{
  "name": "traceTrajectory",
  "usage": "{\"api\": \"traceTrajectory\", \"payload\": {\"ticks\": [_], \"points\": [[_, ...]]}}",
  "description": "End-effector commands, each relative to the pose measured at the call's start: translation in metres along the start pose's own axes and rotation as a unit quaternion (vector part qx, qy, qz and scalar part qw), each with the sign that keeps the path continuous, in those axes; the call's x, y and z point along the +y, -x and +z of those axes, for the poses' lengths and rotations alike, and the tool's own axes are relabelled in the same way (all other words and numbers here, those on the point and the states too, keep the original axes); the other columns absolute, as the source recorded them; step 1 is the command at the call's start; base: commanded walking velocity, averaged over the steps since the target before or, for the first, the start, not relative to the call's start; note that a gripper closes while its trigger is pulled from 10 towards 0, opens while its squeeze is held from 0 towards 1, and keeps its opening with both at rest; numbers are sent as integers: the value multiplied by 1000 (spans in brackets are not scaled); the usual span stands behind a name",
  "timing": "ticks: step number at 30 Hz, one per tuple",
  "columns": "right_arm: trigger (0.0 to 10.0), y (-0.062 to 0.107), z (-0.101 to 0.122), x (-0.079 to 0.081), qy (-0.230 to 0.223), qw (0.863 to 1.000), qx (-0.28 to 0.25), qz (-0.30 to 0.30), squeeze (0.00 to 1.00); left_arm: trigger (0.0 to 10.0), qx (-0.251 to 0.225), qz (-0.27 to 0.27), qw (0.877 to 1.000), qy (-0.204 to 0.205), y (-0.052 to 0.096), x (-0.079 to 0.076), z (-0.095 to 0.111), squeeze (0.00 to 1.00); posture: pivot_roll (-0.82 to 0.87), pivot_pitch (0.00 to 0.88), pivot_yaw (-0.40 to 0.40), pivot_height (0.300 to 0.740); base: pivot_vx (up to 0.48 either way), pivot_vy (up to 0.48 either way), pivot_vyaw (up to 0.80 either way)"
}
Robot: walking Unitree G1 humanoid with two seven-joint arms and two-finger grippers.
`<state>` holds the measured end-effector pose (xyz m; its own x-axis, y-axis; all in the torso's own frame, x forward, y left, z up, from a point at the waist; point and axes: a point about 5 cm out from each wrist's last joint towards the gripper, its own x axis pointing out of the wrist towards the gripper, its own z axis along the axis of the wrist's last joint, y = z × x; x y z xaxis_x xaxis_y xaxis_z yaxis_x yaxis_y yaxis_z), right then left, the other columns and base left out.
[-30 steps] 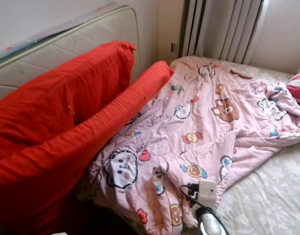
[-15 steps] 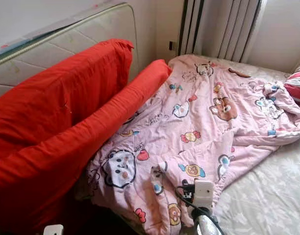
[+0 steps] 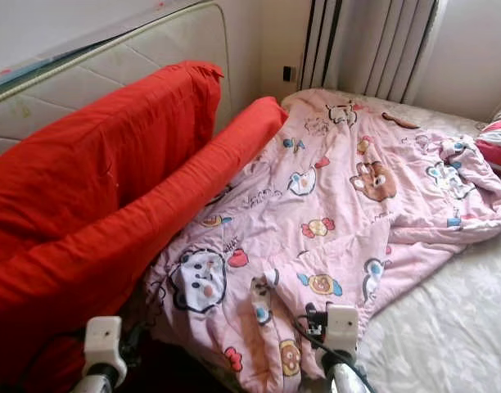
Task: Clean up the room
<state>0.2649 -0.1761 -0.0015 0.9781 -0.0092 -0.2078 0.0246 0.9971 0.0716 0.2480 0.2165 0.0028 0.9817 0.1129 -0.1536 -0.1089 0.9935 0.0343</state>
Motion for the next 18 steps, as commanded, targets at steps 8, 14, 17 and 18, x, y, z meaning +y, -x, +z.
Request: {"api": "traceTrajectory", "payload": {"ticks": [8,14,17,18], "points": [[10000,4,-2,-5,4,1000,1,-7,0,10000,-49,0,999,19,-11,1,23,0,-69,121,12,740,0,0,0],[10000,4,-4,-3,6,1000,9,-7,0,10000,-58,-9,998,22,-15,-7,30,0,-79,115,16,740,0,0,0],[10000,3,-5,-1,11,1000,16,1,0,10000,-62,-11,998,24,-16,-8,32,0,-74,114,15,740,0,0,0],[10000,3,-5,-1,12,1000,18,1,0,10000,-63,-12,998,24,-16,-9,32,0,-73,113,15,736,0,0,0]]}}
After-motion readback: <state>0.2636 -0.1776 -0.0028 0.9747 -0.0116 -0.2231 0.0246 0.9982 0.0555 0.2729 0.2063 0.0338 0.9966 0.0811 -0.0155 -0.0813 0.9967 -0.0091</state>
